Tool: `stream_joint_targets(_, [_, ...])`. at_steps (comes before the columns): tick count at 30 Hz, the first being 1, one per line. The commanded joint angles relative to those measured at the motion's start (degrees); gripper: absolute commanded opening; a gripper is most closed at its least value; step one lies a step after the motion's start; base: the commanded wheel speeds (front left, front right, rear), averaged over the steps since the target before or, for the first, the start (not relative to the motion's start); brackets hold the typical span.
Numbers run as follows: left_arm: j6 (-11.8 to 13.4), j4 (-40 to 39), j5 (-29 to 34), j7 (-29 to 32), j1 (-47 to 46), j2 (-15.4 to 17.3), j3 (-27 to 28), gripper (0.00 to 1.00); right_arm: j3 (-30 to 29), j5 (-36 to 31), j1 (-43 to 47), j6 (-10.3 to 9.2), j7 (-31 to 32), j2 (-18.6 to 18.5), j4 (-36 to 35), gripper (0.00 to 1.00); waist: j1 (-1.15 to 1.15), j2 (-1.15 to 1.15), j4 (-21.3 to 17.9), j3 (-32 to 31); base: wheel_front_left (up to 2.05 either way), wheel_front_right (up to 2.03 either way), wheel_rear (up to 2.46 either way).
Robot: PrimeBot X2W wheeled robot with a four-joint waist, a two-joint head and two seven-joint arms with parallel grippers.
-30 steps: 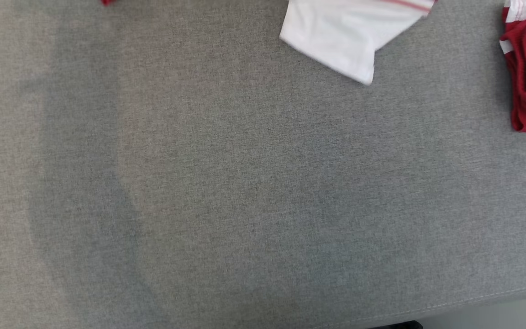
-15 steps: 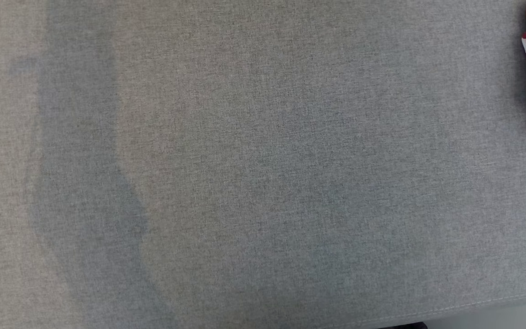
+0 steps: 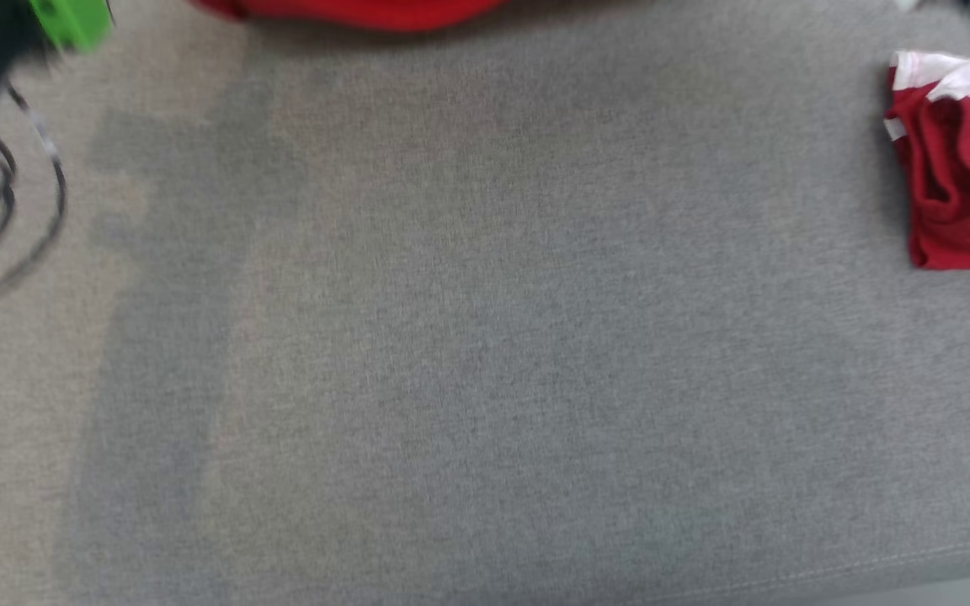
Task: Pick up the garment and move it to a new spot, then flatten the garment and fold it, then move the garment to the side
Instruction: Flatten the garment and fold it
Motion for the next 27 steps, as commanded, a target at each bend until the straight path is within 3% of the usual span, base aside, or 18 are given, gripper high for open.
stream_joint_targets(1, [-0.2, -1.7, -2.7, 1.0, 3.9, 1.5, -1.1, 0.0, 1.1, 1.4, 3.3, 0.0, 0.9, -1.8, -1.6, 0.0, 0.0, 0.0, -0.9, -7.4, 0.0, 0.0, 0.0])
stream_joint_targets(6, [-0.2, -6.9, -10.9, 6.4, 14.7, 4.8, -4.2, 0.0, 5.7, 5.1, 12.7, 0.0, 7.6, -7.9, -7.4, 0.0, 0.0, 0.0, -1.5, -13.9, 0.0, 0.0, 0.0])
stream_joint_targets(11, [0.3, -12.0, -17.1, 12.1, 25.3, 8.3, -6.6, 0.0, 11.2, 10.4, 20.8, 0.0, 20.1, -16.2, -14.8, 0.0, 0.0, 0.0, -2.5, -18.6, 0.0, 0.0, 0.0])
stream_joint_targets(17, [5.4, -22.4, -20.7, 17.6, 36.0, 14.7, -9.7, 0.0, 14.4, 14.0, 28.6, 0.0, 27.0, -23.3, -22.5, 0.0, 0.0, 0.0, -3.5, -21.2, 0.0, 0.0, 0.0])
stream_joint_targets(27, [14.0, -43.8, -27.9, 26.9, 46.7, 25.9, -13.3, 0.0, 18.7, 19.5, 39.3, 0.0, 32.4, -31.8, -32.8, 0.0, 0.0, 0.0, -1.7, -21.5, 0.0, 0.0, 0.0])
